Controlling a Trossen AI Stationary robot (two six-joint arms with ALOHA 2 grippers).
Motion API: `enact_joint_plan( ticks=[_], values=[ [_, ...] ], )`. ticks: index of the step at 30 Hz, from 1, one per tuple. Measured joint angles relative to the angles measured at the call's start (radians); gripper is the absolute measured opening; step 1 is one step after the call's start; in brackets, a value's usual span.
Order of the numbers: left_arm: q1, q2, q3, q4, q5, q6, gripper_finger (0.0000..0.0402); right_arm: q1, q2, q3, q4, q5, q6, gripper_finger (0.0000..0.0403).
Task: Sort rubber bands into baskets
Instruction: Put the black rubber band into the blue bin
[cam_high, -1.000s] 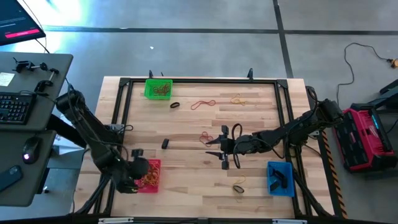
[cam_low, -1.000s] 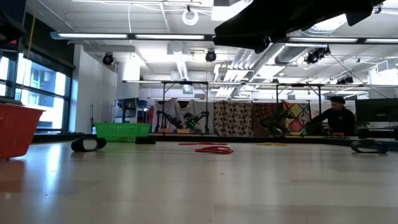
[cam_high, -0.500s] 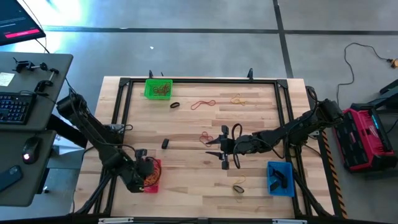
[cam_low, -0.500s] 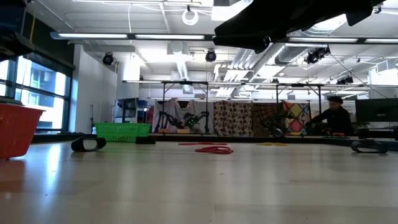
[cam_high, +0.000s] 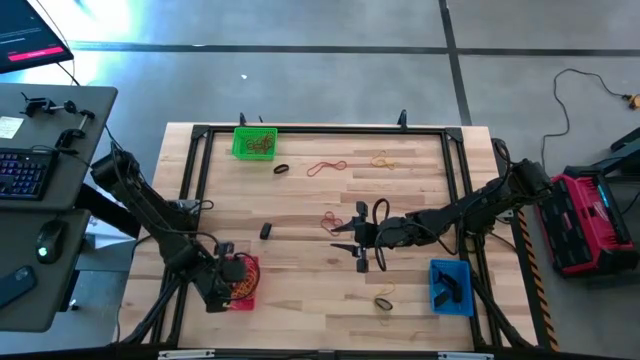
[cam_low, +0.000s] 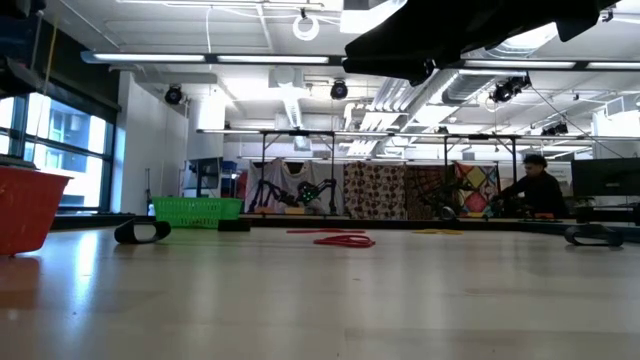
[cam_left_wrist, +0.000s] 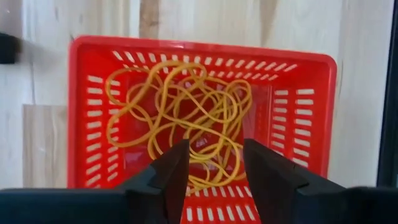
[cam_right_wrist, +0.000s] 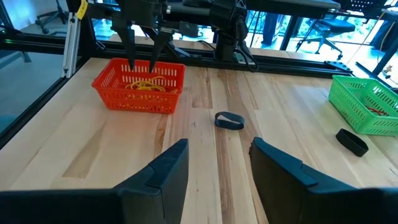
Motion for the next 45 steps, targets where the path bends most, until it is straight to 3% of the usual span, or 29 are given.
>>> enact_joint_plan(
  ticks=[16,21,30,36,45],
  values=[
    [0.015,-0.037,0.0,-0.012,0.1,0.001,0.0149,0.0,0.0,0.0,0.0,0.0,-0.001,0.0161],
    [0.053,-0.097,0.0,-0.014,0.089,0.006,0.0149,0.0,0.0,0.0,0.0,0.0,-0.001,0.0161],
    [0.142,-0.148,0.0,-0.006,-0.02,0.123,0.0148,0.0,0.0,0.0,-0.008,0.0,-0.001,0.0161],
    [0.245,-0.148,0.0,0.065,0.015,0.331,0.012,0.0,0.0,0.0,-0.03,0.0,0.014,0.0161],
    [0.373,-0.148,-0.004,0.306,0.077,0.667,0.0037,0.0,0.0,0.0,-0.13,0.0,0.078,0.0161]
  ],
)
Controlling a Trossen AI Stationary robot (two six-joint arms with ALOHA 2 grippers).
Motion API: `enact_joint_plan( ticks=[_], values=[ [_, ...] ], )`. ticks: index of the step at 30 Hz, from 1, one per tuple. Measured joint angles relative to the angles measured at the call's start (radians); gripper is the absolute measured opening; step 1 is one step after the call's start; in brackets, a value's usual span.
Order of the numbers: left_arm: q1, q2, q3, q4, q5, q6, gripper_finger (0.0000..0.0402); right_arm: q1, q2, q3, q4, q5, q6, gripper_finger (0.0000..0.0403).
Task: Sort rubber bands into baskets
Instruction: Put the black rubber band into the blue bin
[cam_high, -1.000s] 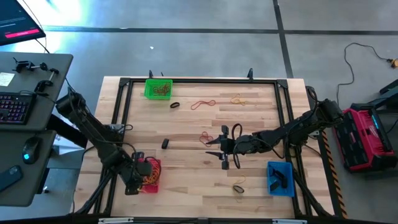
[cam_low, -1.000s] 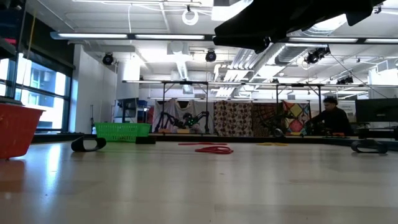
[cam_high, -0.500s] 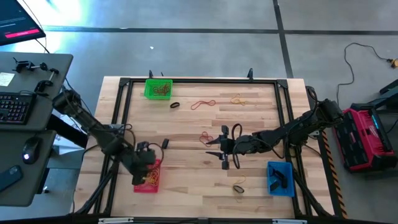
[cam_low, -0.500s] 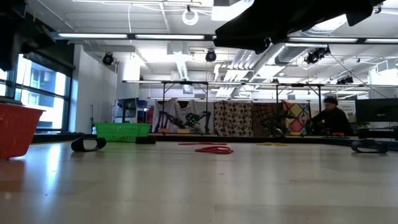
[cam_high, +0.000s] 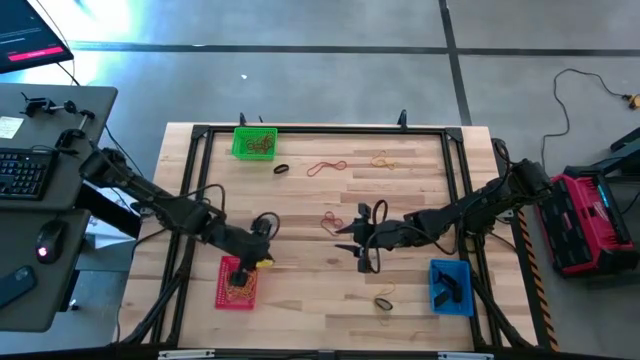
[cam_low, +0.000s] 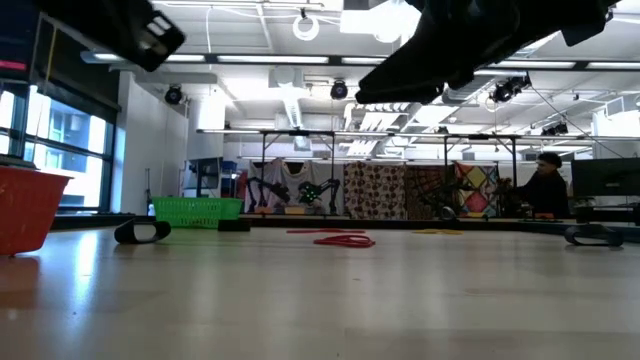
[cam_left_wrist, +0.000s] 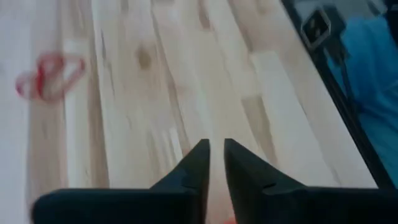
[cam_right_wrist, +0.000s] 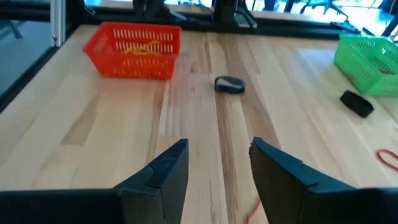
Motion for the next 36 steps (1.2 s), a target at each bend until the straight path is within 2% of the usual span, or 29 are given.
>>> enact_joint_plan(
  ticks=[4,7,10,15,18,20,23,26,36],
  values=[
    [0.049,0.001,-0.076,0.181,0.051,0.094,0.0005,0.0,0.0,0.0,-0.049,0.0,0.048,0.0161],
    [0.089,0.001,-0.152,0.362,0.12,0.119,0.0004,0.0,-0.021,0.002,-0.17,-0.027,0.115,0.0161],
    [0.123,0.001,-0.212,0.473,0.149,0.121,0.0003,0.0,-0.069,0.055,-0.465,-0.054,0.215,0.0161],
    [0.156,0.001,-0.267,0.583,0.128,0.125,0.0001,0.0,-0.12,0.182,-0.985,-0.001,0.368,0.0161],
    [0.165,0.001,-0.297,0.683,0.104,0.165,0.0001,-0.002,-0.122,0.22,-1.177,0.0,0.409,0.0161],
    [0.177,0.0,-0.334,0.773,0.113,0.195,0.0001,-0.005,-0.122,0.217,-1.258,-0.039,0.419,0.0161],
    [0.218,0.001,-0.392,0.906,0.206,0.203,0.0001,-0.024,-0.122,0.193,-1.341,-0.088,0.459,0.0161],
    [0.259,0.0,-0.44,0.992,0.268,0.178,0.0001,-0.066,-0.122,0.141,-1.389,-0.092,0.482,0.0161],
    [0.29,0.001,-0.468,1.036,0.279,0.144,0.0,-0.328,-0.122,-0.031,-1.388,-0.163,0.366,0.0161]
  ],
)
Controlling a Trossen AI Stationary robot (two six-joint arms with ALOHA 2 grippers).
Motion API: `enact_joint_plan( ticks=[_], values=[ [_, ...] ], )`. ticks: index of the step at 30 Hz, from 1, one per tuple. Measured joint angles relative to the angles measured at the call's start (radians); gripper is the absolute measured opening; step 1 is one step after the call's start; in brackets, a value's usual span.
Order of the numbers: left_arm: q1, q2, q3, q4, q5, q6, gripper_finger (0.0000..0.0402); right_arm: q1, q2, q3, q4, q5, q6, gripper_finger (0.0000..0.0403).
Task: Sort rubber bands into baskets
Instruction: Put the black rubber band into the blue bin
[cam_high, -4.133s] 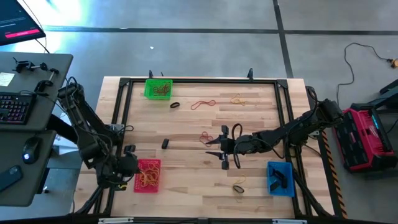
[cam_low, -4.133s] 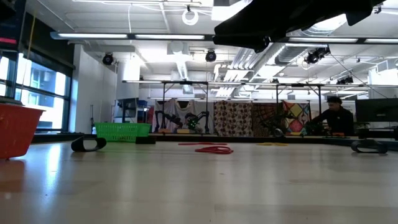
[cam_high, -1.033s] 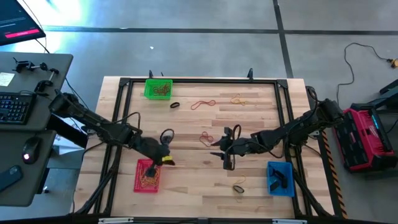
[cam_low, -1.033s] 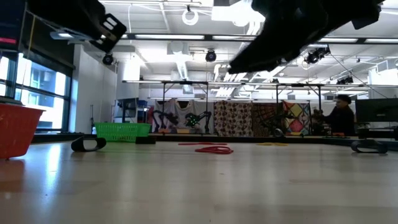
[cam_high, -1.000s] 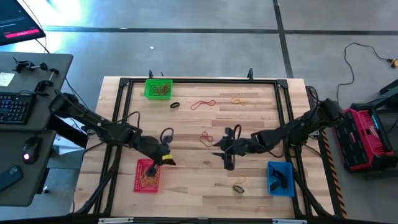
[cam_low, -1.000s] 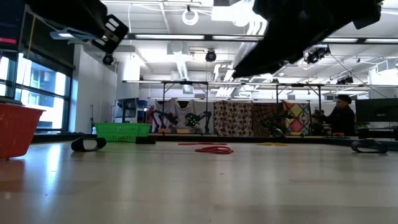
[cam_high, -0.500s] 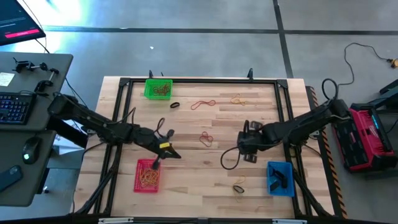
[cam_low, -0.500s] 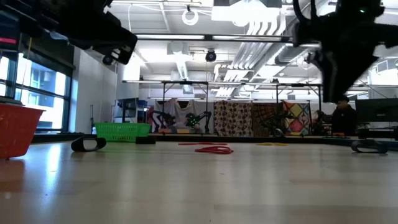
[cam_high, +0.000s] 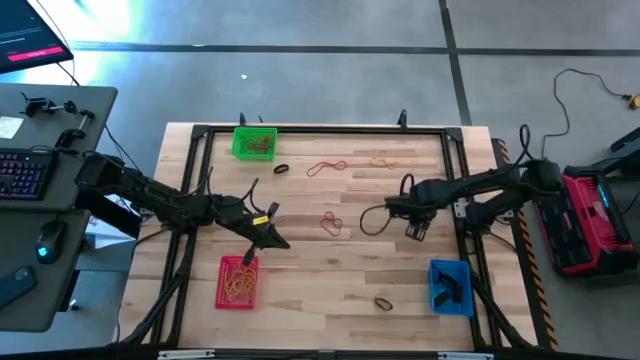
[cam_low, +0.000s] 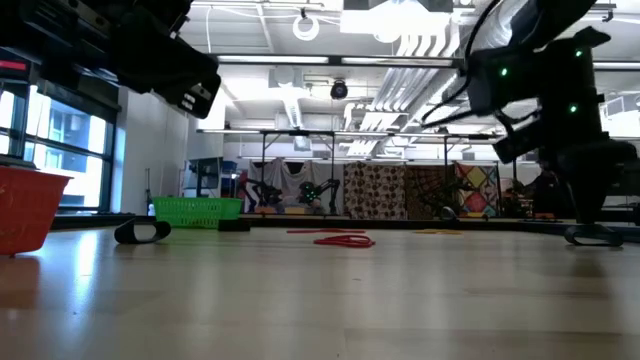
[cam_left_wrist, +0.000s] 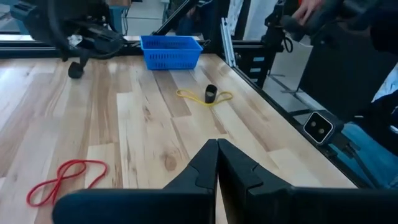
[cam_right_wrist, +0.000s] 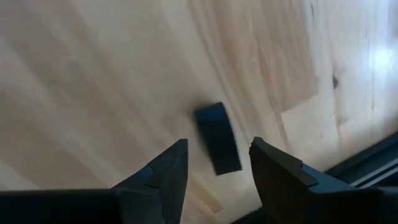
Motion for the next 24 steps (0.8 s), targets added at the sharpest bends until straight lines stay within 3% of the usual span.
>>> enact_joint_plan(
  ticks=[6,12,21,24],
  values=[
    [-0.002,0.0,0.0,-0.001,0.0,-0.001,0.0,-0.101,0.0,-0.039,0.061,-0.077,-0.107,0.0161],
    [-0.002,0.0,0.0,-0.001,0.0,0.0,0.0,-0.163,0.001,-0.05,0.092,-0.126,-0.11,0.0153],
    [-0.003,0.0,0.0,-0.001,-0.001,0.001,0.0,-0.213,0.001,-0.05,0.092,-0.215,-0.136,0.0052],
    [-0.003,0.0,0.0,-0.001,-0.001,0.001,0.0,-0.216,0.001,-0.05,0.092,-0.289,-0.156,0.0018]
  ],
)
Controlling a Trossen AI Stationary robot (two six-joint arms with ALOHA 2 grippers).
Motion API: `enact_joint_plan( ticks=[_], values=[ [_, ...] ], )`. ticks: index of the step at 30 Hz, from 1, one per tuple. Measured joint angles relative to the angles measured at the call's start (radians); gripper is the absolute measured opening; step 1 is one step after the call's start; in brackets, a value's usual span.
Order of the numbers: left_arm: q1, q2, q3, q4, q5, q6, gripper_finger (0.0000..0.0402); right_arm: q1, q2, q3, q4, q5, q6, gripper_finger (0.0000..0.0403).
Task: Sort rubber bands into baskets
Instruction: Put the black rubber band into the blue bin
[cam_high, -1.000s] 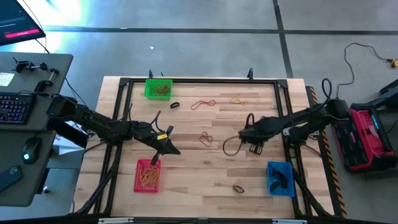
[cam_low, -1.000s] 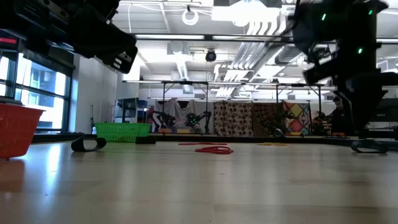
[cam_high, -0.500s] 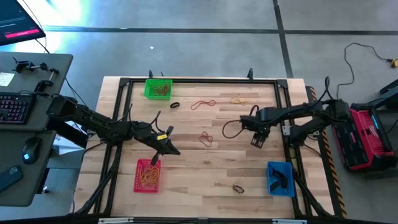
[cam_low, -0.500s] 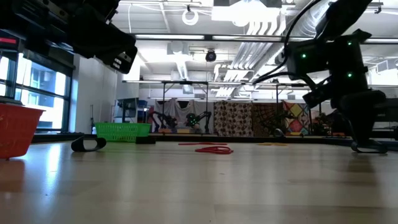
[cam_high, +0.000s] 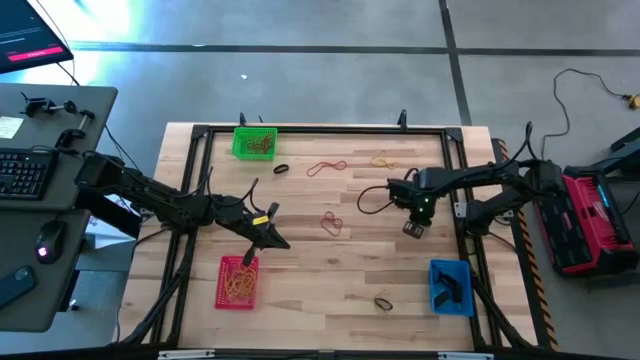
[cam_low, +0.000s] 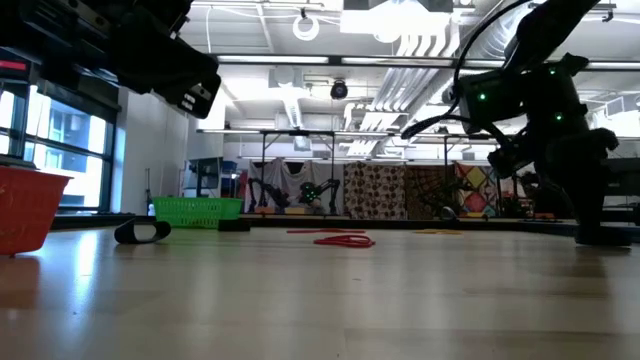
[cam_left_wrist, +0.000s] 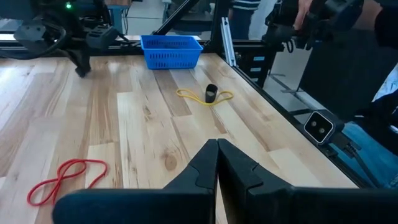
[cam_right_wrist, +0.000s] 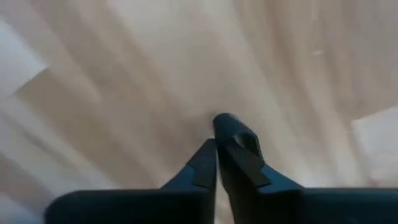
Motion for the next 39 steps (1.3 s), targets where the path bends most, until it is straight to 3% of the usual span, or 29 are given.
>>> enact_joint_plan(
  ticks=[6,12,22,32,39],
  values=[
    [0.0,0.0,0.0,0.0,0.0,0.008,0.0,0.086,0.0,0.072,-0.084,-0.023,0.06,0.0005],
    [0.0,0.0,0.0,-0.005,-0.001,0.002,0.0,0.261,0.0,0.236,-0.187,-0.021,0.196,0.0001],
    [0.0,0.0,0.0,-0.009,-0.021,0.002,0.0,0.625,-0.001,0.472,-0.302,-0.062,0.686,0.0],
    [0.0,0.0,0.0,-0.05,-0.026,-0.001,0.0,0.958,-0.001,0.423,-0.249,-0.177,1.235,0.0],
    [0.0,0.0,0.0,-0.05,-0.027,-0.002,0.0,1.042,-0.001,0.29,-0.054,-0.166,1.327,0.0]
  ],
)
